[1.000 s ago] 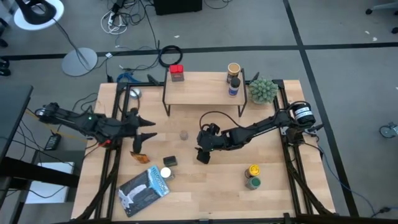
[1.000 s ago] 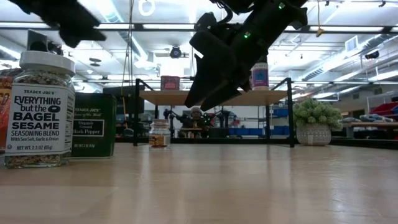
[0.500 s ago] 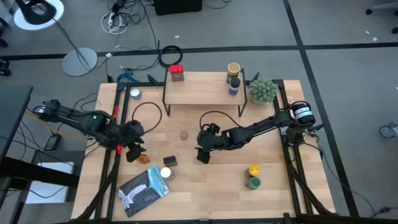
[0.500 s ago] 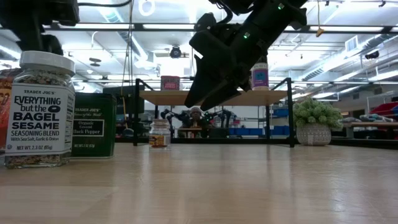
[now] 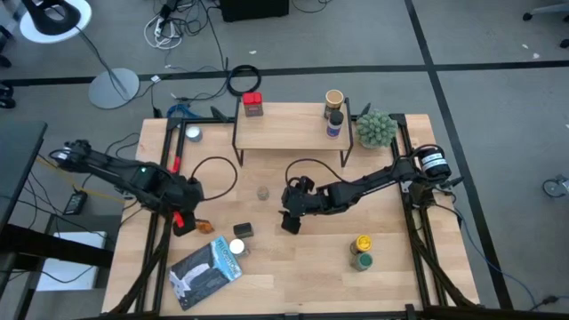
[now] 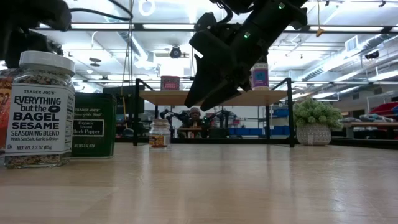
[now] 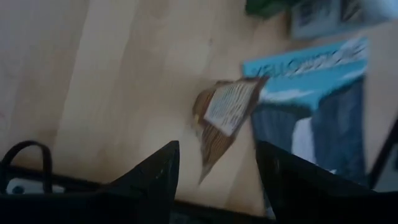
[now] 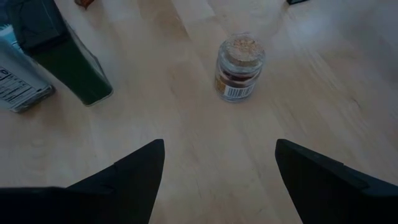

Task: Shelf spices
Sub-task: Put the orange seasoning bag on the shelf

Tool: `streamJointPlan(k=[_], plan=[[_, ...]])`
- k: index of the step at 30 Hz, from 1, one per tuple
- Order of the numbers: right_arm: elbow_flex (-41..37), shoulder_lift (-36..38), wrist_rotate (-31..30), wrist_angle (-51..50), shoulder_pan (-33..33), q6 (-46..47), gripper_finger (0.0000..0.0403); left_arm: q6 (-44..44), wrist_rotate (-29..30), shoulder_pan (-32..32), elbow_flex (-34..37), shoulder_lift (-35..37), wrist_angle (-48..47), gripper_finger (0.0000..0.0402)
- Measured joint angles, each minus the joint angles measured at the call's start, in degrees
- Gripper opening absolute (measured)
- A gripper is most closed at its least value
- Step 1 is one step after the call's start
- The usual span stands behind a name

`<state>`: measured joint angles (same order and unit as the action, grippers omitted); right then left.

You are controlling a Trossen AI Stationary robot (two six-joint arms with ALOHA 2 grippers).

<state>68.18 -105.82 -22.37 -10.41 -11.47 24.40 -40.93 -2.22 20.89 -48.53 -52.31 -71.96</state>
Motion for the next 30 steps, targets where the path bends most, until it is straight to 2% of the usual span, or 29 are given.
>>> streamJointPlan(k=[10, 14, 20, 25, 30], plan=[[0.00, 0.00, 0.00, 0.11, -0.56, 0.72, 0.0307, 1.80, 3.01, 2.86, 1.94, -5.55, 0.82, 0.0207], [0.00, 0.00, 0.13, -0.22, -0.85, 2.62, 0.0307, 1.90, 5.11, 2.86, 1.94, -7.13, 0.90, 0.0152], [0.00, 0.00, -3.59, -1.49, -2.60, 2.93, 0.0307, 1.90, 5.80, 2.86, 1.94, -7.48, 0.89, 0.0020], [0.00, 0.00, -8.71, -6.05, -4.75, 4.27, 0.0307, 1.88, 8.08, 2.86, 1.12, -7.15, 0.81, 0.0006], [0.00, 0.00, -13.49, -13.05, -6.79, 8.76, 0.0307, 4.89, 11.36, 2.73, -3.36, -7.15, 0.49, 0.0002]])
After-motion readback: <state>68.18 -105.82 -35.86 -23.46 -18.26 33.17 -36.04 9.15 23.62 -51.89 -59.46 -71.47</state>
